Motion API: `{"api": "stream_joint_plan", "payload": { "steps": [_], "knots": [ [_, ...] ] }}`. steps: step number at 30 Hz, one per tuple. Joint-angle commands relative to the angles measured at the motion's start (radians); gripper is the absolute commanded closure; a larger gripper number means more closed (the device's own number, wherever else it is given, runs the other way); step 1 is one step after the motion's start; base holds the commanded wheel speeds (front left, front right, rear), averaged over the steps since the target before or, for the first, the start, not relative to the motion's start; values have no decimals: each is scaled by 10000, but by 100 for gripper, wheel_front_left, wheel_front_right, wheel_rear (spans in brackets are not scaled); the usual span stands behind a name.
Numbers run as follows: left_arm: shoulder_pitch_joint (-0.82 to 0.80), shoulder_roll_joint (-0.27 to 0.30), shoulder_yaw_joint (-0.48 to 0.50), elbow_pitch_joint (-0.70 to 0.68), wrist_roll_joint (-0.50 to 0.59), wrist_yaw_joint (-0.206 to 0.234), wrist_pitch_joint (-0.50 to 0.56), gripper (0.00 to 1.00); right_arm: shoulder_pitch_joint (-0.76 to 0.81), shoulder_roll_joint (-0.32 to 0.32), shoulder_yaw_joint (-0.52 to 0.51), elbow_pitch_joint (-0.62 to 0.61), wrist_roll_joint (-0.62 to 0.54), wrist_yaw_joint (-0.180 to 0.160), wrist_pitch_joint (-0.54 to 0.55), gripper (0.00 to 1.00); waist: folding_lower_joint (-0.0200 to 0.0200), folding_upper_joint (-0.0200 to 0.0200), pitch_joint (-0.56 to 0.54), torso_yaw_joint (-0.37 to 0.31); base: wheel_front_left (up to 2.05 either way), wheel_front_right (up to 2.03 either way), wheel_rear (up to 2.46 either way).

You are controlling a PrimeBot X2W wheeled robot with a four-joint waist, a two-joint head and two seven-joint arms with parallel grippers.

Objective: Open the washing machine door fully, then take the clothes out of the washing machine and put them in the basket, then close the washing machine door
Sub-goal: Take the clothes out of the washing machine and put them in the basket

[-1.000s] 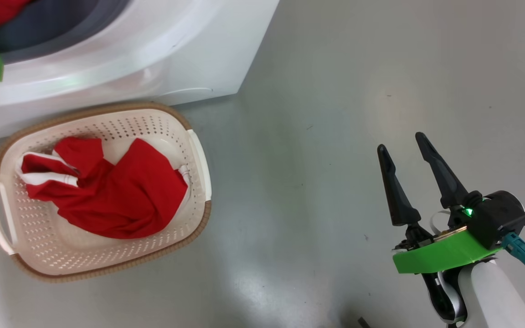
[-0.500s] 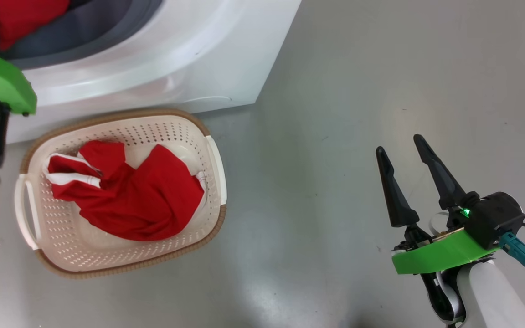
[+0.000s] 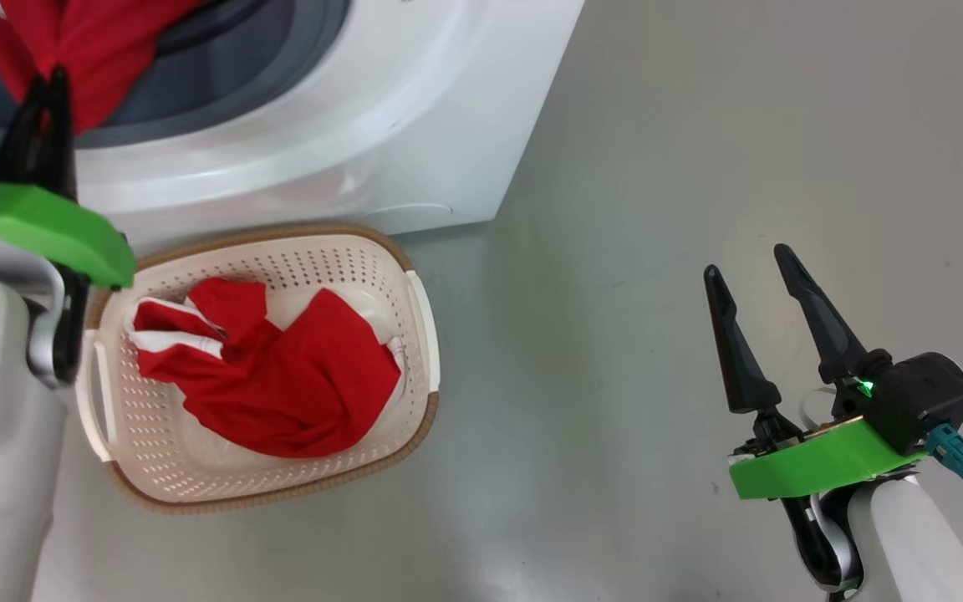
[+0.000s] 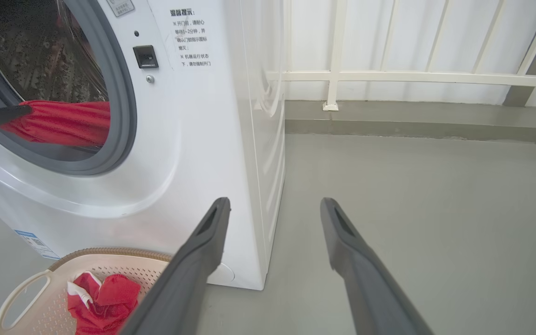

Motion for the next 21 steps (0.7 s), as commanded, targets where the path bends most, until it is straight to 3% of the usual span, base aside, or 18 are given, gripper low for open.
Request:
{"api": "stream_joint_plan", "payload": {
  "steps": [1,21],
  "knots": [
    [153,461,286,-349,-91,112,-134,100,29,-89,125,-198,-112,60,-63,0,0,0,-146,96,0,0,0],
    [3599,227,372,-5378,-473,1433,677,100,435,-89,-342,-319,-371,60,-63,0,0,0,-974,734,0,0,0]
  ]
}}
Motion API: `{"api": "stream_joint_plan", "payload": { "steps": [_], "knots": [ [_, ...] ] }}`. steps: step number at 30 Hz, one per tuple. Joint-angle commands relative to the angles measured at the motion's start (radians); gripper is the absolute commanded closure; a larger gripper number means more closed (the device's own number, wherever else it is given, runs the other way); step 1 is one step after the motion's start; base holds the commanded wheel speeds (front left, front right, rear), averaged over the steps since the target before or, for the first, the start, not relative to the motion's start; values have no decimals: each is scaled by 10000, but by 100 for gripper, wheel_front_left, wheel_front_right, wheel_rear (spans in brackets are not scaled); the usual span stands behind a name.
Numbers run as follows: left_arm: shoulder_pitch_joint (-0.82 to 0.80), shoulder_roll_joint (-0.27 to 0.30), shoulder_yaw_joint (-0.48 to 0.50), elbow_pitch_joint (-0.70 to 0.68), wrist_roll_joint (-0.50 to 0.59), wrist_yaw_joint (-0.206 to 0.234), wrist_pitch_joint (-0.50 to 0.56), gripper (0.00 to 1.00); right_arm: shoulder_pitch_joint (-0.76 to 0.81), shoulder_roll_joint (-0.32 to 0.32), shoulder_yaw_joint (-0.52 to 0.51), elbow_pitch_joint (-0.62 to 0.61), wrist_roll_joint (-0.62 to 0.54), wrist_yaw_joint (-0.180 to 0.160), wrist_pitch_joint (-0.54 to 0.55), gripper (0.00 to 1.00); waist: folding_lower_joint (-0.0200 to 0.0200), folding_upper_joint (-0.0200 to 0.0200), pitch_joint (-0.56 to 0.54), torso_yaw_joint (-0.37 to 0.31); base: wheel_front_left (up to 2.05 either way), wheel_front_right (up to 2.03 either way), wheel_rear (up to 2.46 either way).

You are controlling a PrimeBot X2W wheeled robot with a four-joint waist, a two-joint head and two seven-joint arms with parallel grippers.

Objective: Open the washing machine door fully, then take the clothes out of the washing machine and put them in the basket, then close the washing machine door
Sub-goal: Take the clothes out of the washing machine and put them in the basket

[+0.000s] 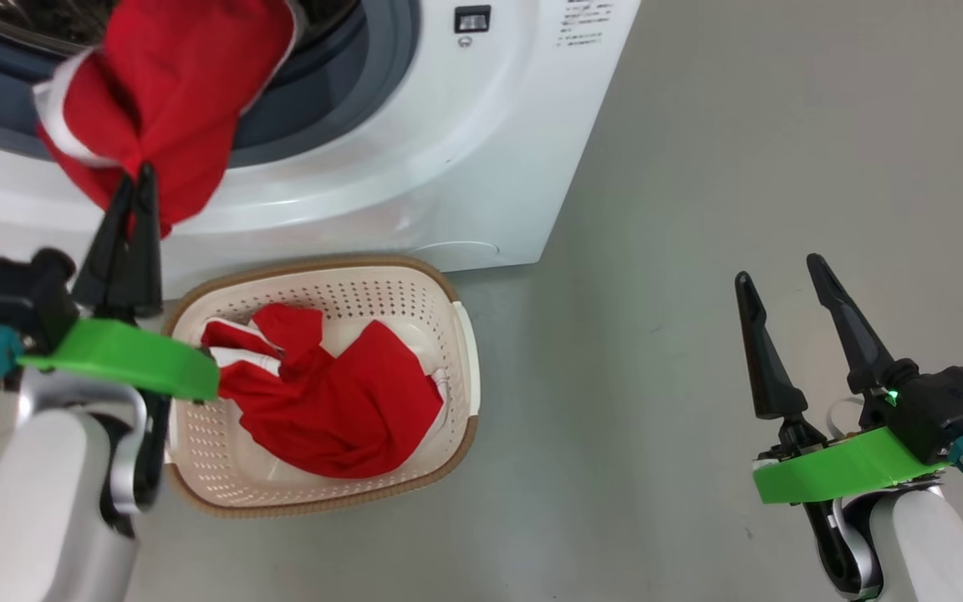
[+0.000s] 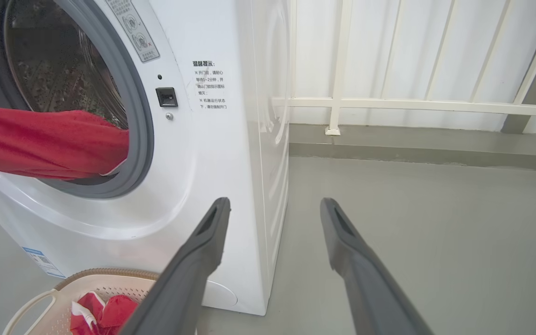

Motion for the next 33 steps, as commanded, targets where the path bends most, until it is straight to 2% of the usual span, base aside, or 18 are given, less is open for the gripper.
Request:
{"api": "stream_joint_plan", "payload": {
  "steps": [1,7,17,33],
  "knots": [
    [304,306,384,-645,-141,150,144,100,128,-75,178,-294,-158,60,-63,0,-1,0,-49,108,0,0,0],
    [1122,335,375,-1775,-193,432,417,100,127,-75,92,-323,-193,60,-63,0,-1,0,-131,268,0,0,0],
    [2337,21,132,-3350,-290,871,671,100,172,-75,-55,-351,-193,60,-63,0,-1,0,-313,505,0,0,0],
    [3487,-551,-668,-4177,-528,974,915,100,299,-75,-237,-390,-222,60,-63,0,-1,0,-640,905,0,0,0]
  ]
}}
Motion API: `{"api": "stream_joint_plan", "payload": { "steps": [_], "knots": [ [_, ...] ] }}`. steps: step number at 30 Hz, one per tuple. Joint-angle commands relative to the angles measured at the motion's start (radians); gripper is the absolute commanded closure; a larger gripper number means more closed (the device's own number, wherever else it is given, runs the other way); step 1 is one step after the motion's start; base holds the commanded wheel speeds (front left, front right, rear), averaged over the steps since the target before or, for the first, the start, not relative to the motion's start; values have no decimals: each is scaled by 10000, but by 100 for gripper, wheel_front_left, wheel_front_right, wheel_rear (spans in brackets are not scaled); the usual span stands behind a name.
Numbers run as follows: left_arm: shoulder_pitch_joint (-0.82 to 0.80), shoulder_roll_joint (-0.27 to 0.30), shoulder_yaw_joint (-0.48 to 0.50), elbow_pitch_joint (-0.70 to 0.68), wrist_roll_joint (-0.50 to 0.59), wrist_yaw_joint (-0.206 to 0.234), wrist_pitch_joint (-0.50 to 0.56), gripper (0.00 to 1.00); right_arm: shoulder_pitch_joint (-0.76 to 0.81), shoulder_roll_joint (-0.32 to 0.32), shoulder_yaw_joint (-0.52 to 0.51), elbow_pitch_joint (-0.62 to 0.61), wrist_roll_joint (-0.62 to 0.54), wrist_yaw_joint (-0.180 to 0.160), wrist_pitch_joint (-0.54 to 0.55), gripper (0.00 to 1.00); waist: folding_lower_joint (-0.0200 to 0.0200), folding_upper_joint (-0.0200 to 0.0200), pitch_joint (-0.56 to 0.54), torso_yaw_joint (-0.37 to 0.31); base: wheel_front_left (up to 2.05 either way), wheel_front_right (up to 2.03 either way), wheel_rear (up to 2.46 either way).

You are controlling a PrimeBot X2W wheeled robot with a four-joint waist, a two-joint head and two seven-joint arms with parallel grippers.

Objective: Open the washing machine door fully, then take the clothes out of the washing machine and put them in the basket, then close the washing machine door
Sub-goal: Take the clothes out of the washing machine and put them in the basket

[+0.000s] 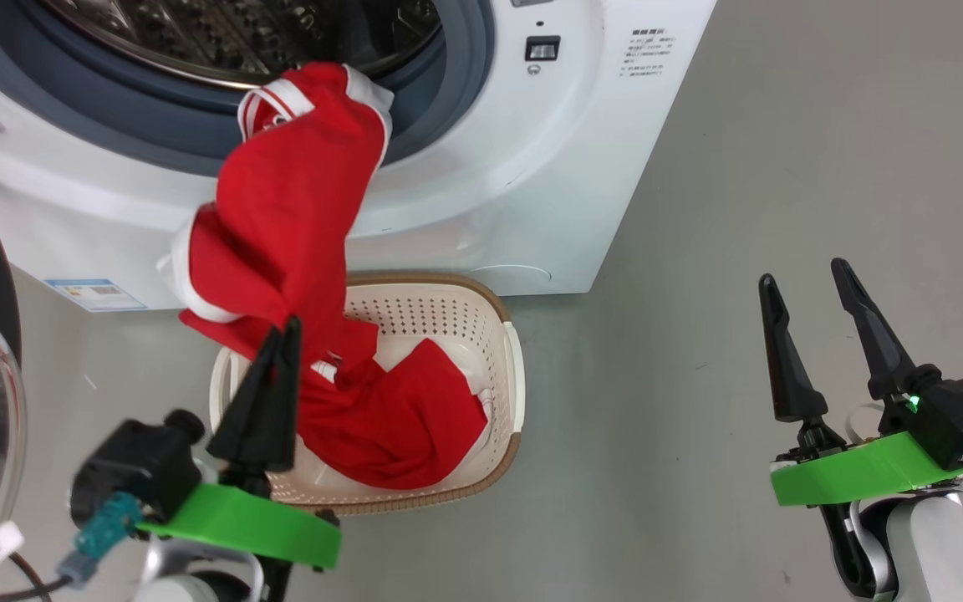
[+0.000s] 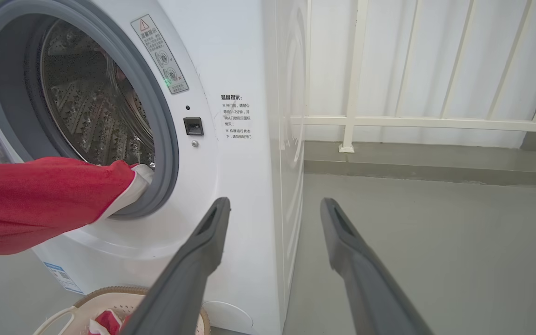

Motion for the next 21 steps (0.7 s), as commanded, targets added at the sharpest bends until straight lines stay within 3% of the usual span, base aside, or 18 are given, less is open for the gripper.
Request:
{"api": "stream_joint_plan", "payload": {
  "steps": [1,10,19,21],
  "knots": [
    [104,82,239,-345,-44,68,21,100,107,-73,165,-266,-170,60,-63,0,-1,0,-37,18,0,0,0],
    [321,-226,-280,323,-226,-146,41,100,104,-73,230,-351,-193,60,-63,0,-1,0,136,12,0,0,0],
    [-603,-561,-273,3241,-514,-622,-599,100,35,-73,355,-343,-201,60,-63,0,-1,0,319,-216,0,0,0],
    [-1002,-754,-179,4446,-751,-827,-820,100,33,-73,375,-338,-197,60,-63,0,-1,0,377,-309,0,0,0]
  ]
}}
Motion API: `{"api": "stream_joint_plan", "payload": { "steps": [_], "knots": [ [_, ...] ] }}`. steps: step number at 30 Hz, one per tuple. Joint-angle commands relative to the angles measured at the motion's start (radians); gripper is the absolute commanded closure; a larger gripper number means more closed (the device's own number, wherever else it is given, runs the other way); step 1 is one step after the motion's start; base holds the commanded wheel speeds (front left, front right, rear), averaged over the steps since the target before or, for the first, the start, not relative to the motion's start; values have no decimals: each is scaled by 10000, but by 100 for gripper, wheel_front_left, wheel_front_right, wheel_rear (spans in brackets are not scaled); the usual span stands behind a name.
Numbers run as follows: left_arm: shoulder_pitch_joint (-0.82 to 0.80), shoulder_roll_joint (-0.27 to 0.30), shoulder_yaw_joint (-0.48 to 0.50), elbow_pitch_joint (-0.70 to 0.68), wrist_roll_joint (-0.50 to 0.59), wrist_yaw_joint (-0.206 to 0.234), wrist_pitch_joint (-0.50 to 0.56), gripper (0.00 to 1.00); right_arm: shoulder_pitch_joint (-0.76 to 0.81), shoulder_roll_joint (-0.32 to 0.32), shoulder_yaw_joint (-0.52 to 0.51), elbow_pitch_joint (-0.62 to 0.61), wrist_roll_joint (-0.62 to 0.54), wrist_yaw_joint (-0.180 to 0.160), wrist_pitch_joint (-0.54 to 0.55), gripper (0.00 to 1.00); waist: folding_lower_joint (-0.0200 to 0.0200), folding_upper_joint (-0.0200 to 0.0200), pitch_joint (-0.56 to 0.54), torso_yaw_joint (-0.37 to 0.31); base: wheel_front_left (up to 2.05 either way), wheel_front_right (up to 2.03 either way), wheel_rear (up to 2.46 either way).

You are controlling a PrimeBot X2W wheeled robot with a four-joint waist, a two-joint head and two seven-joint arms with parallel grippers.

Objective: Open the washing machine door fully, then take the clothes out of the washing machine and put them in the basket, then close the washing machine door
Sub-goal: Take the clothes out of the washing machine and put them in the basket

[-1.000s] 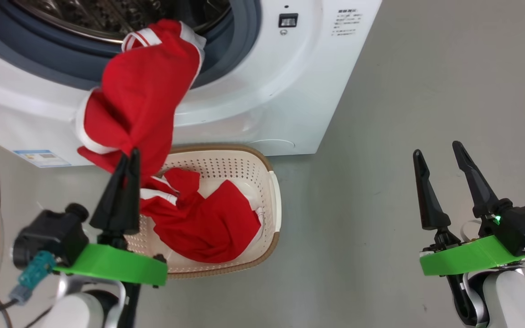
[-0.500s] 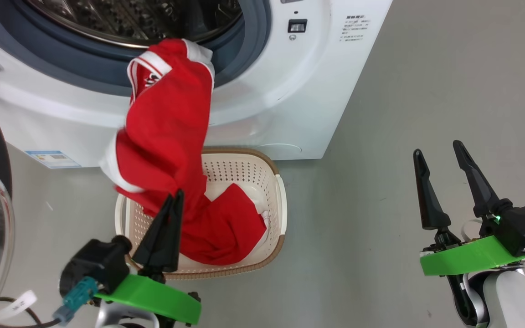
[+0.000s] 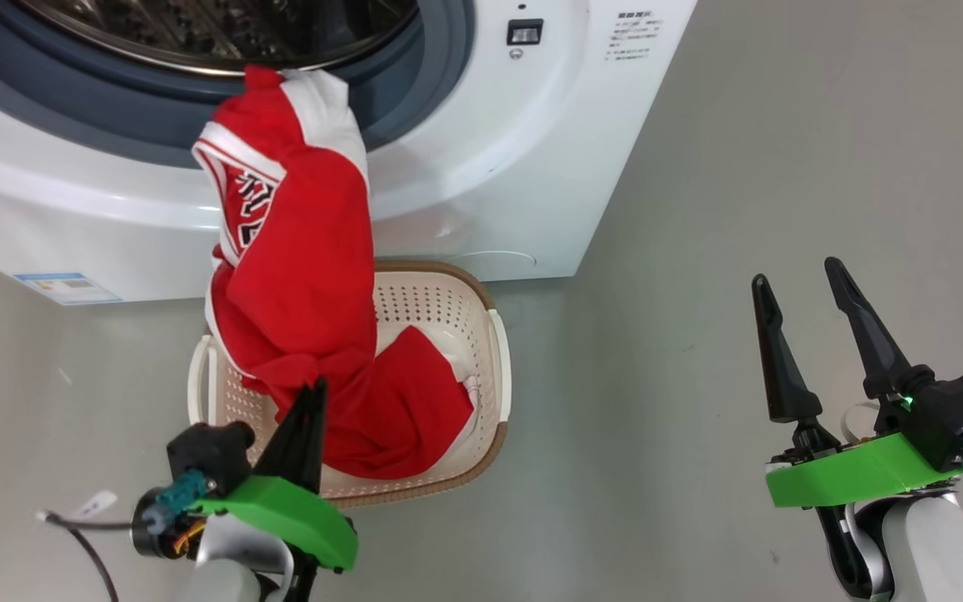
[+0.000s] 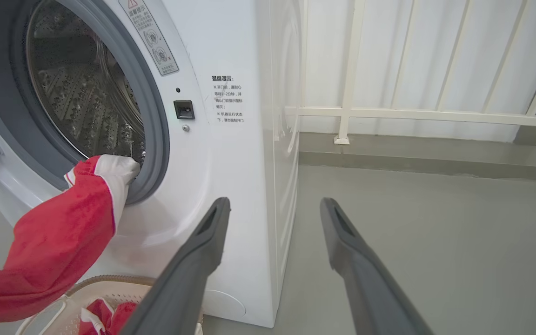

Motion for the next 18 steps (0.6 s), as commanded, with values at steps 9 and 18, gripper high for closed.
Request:
{"api": "stream_joint_plan", "payload": {
  "steps": [9,18],
  "knots": [
    [-1782,-114,699,3701,-330,-699,-780,100,-86,-73,419,-236,35,60,-63,0,0,0,325,-477,0,0,0],
    [-3052,-363,794,6288,-440,-1261,-955,100,-185,-73,492,-219,71,60,-63,0,0,0,632,-761,0,0,0]
  ]
}}
